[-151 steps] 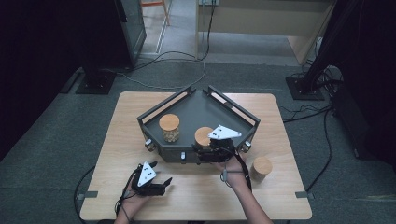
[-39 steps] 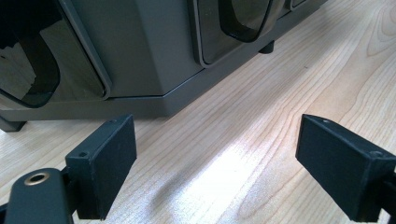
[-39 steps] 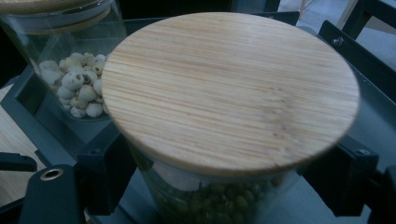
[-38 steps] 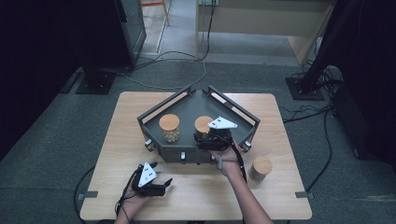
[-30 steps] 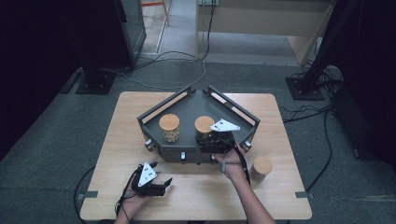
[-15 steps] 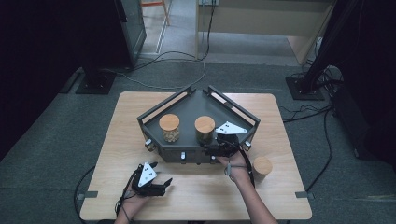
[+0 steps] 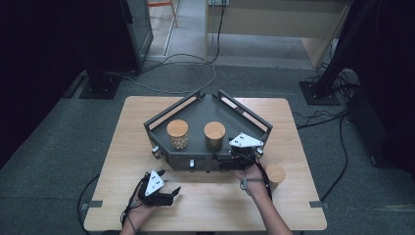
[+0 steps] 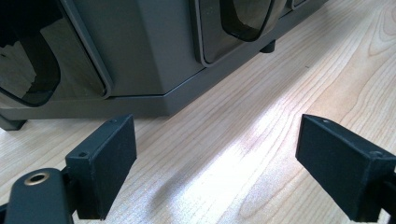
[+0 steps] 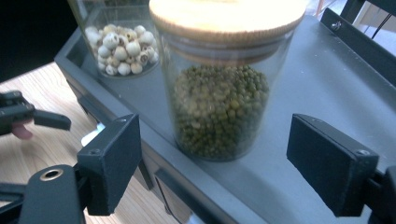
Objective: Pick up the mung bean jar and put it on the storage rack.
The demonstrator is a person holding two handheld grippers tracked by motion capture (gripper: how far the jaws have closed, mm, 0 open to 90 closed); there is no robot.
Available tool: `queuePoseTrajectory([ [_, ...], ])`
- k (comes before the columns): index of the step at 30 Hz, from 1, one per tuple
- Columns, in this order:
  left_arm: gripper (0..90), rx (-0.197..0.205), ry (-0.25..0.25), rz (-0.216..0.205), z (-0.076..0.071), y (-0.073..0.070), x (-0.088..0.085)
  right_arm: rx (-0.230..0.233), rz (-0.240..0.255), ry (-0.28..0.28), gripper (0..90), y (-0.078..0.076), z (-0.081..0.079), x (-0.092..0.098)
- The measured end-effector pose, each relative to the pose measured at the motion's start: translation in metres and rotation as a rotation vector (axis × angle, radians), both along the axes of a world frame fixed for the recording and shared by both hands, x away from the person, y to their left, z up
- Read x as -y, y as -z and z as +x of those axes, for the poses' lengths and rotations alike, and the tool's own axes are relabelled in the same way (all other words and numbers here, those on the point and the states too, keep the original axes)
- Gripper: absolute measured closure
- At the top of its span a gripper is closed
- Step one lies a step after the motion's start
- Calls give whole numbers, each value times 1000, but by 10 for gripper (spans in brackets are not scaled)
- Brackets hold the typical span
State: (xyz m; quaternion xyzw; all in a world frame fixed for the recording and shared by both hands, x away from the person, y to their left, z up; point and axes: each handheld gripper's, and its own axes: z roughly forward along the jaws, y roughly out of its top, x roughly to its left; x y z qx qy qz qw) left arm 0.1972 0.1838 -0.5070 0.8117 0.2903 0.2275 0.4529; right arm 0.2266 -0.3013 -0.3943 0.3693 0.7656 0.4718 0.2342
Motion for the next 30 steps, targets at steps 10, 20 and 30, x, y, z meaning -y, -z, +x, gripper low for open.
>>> queuePoseTrajectory([
  [10,123,-3,0,3,1,-1,0,17,17,-25,178,6,-7,12],
  [20,123,0,1,6,0,0,1,35,26,-42,178,8,-14,19],
  [30,123,-2,1,4,0,-1,1,48,37,-69,178,7,-22,31],
])
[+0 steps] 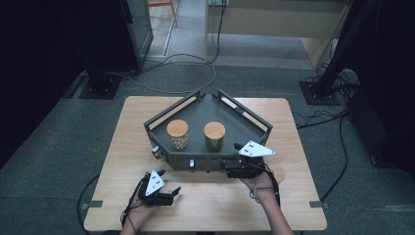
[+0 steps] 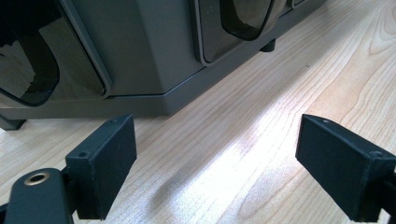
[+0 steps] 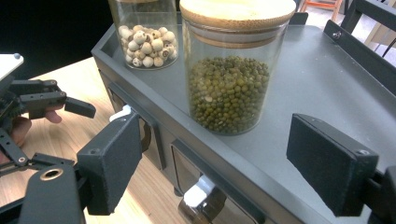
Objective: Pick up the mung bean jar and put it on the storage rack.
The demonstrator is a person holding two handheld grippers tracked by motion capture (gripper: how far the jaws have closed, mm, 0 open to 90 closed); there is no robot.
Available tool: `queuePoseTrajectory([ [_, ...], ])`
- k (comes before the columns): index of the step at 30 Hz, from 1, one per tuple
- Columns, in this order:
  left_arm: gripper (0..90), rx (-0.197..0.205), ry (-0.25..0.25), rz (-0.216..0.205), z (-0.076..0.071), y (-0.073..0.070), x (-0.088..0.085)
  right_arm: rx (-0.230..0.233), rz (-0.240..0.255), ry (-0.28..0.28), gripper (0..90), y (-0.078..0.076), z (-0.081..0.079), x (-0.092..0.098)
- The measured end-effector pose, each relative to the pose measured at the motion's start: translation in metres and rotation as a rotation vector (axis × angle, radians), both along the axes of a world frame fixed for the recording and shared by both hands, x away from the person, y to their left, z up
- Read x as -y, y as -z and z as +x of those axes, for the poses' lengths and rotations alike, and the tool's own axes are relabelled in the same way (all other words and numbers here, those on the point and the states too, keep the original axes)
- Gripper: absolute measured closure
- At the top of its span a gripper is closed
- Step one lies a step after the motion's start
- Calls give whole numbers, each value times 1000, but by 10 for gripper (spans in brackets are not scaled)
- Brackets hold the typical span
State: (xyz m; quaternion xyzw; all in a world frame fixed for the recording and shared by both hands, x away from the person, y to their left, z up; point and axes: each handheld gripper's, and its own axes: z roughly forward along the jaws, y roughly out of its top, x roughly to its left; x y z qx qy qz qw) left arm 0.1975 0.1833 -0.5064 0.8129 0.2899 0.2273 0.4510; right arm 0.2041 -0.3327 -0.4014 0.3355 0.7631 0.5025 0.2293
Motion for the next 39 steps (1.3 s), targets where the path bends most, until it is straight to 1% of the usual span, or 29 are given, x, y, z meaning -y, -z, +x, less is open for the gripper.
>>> queuePoseTrajectory([
  [3,123,0,0,0,0,0,0,-2,9,-3,178,1,-3,3],
  [12,123,0,1,2,0,0,0,-3,5,0,178,6,-8,11],
  [14,123,0,1,1,0,0,0,6,6,-4,178,8,-9,14],
  [17,123,1,1,0,0,0,0,10,39,-12,178,13,-10,23],
  [18,123,0,1,-1,0,0,0,7,42,-10,178,13,-10,24],
  [22,123,-1,2,-2,0,0,0,2,38,-8,178,13,-11,29],
  [27,123,0,3,-3,0,0,-1,-2,46,-2,178,15,-15,36],
  [29,123,-1,2,-7,0,0,-1,7,40,-3,178,16,-18,39],
  [34,123,-2,3,-3,1,0,-1,9,56,-2,179,19,-21,46],
  [36,123,-6,5,-8,1,0,-2,12,47,-1,179,19,-23,47],
  [39,123,-11,0,-19,2,0,-4,10,52,-8,178,22,-24,49],
])
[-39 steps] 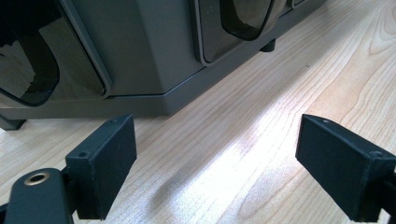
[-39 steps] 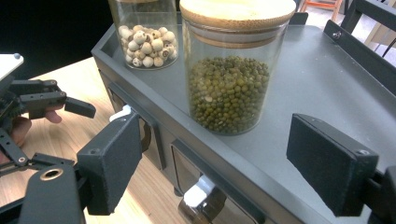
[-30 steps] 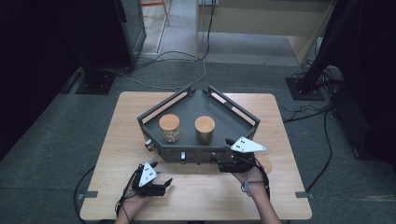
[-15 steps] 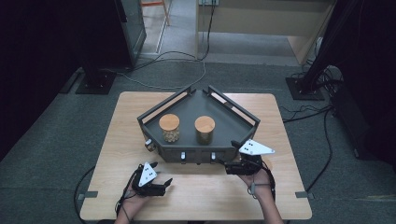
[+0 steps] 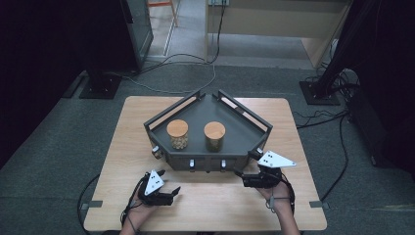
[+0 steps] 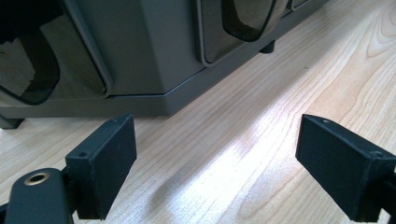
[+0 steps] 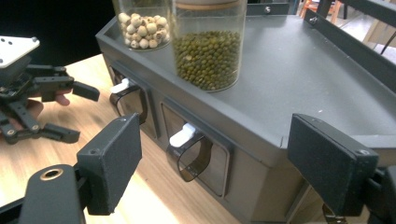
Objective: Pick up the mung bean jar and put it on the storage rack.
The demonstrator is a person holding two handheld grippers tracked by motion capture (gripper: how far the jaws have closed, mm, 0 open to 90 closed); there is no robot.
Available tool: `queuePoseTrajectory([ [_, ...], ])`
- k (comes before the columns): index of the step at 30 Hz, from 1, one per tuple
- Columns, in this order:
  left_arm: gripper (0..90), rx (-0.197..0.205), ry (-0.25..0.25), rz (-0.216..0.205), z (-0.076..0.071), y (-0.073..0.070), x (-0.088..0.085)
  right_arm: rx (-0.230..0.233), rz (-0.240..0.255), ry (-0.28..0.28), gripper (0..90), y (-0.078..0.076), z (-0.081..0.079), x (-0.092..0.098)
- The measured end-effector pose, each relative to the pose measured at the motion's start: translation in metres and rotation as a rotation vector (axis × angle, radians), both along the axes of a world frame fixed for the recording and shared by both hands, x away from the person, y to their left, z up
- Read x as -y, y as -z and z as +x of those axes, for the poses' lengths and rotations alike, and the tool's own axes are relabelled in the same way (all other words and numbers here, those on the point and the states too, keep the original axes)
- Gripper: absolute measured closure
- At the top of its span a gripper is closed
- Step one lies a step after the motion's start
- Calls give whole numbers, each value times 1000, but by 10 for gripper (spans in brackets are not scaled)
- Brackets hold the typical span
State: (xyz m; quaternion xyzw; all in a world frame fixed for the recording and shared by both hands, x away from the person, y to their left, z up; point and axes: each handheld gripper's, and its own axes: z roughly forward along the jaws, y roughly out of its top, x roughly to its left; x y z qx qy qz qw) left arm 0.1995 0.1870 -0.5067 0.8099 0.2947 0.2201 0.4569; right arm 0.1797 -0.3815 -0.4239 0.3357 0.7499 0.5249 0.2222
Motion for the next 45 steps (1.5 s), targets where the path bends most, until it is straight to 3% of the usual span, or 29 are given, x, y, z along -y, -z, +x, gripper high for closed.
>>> queuePoseTrajectory([
  [14,123,7,5,13,-1,0,2,15,0,7,178,10,-5,2],
  [35,123,10,7,17,-1,0,2,28,33,54,178,20,-20,26],
  [40,123,10,8,18,-1,0,2,33,12,72,178,20,-24,30],
  [45,123,11,9,19,-1,0,2,33,22,74,178,21,-27,38],
])
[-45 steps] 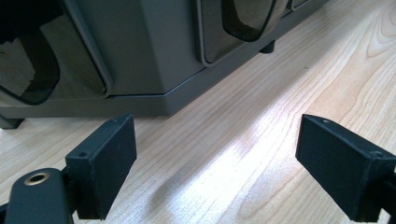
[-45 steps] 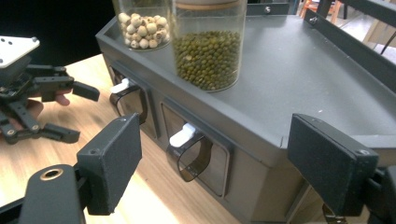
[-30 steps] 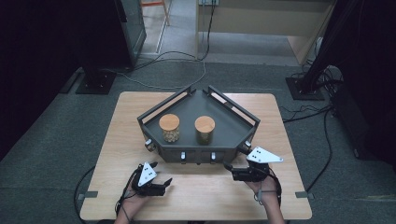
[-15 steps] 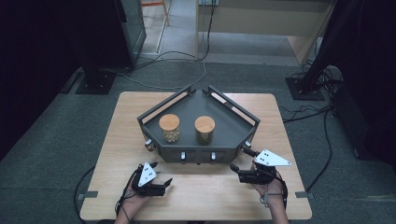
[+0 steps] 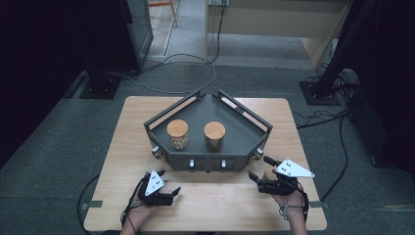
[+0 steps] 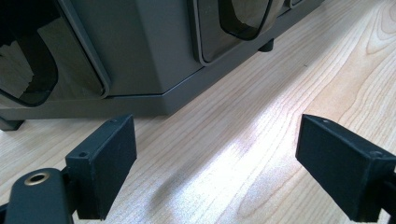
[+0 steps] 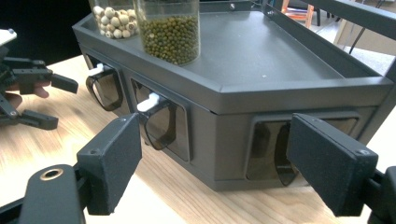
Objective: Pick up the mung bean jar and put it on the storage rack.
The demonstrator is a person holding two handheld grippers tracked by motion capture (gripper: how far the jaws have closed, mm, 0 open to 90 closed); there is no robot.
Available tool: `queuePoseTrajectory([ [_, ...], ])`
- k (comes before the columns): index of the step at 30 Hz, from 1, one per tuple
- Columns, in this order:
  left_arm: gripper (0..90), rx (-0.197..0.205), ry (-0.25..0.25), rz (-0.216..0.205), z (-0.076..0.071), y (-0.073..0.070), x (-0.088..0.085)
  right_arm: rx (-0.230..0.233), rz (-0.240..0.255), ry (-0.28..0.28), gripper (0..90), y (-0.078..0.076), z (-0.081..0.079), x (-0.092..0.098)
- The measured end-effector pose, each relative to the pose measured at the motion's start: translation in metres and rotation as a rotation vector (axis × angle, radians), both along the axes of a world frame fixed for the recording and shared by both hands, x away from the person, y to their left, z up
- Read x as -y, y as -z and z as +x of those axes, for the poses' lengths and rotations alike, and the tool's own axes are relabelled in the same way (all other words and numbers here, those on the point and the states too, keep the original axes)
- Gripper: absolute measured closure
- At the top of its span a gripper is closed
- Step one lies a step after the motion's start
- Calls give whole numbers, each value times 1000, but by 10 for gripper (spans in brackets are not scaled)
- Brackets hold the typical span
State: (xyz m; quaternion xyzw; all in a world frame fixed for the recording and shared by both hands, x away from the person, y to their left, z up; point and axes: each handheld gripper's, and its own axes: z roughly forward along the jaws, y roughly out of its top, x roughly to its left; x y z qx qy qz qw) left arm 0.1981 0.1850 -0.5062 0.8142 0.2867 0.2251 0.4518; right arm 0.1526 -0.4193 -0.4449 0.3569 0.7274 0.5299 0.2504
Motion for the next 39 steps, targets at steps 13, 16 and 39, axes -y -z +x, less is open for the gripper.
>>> queuePoseTrajectory([
  [13,123,0,-1,-1,0,0,0,-8,-33,6,178,3,-5,11],
  [16,123,0,-2,-1,0,0,0,-2,-22,11,178,6,-7,15],
  [39,123,0,2,1,0,0,0,-24,-20,103,172,20,-14,29],
])
